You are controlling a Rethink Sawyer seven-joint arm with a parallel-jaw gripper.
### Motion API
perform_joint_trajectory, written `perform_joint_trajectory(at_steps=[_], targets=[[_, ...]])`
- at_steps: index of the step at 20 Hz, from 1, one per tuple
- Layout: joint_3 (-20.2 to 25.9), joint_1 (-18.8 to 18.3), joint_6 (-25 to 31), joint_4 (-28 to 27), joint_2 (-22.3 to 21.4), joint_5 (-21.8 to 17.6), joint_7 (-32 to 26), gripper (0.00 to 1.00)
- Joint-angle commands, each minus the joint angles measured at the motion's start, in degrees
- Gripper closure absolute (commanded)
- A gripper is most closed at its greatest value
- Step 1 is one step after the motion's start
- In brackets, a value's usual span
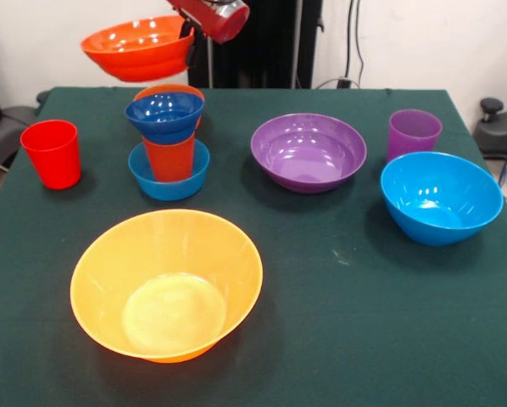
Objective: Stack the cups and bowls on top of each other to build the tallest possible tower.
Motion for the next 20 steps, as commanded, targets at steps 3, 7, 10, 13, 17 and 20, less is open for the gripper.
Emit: perform_joint_trajectory(at_steps=[3,7,10,13,17,20], targets=[[4.9,0.6,5.6,-5.0,4.3,-4.0,-4.1,1.00],[5.1,0.7,3.9,-4.5,4.8,-4.1,-3.4,1.00],[6.1,0.1,2.4,-3.8,5.0,-3.4,-3.6,1.00],[6.6,-0.1,1.5,-3.2,5.0,-3.3,-3.7,1.00],[6.7,0.0,1.0,-2.9,5.1,-3.6,-3.5,1.00],[6.4,0.4,0.7,-2.5,5.2,-3.8,-2.7,1.00]])
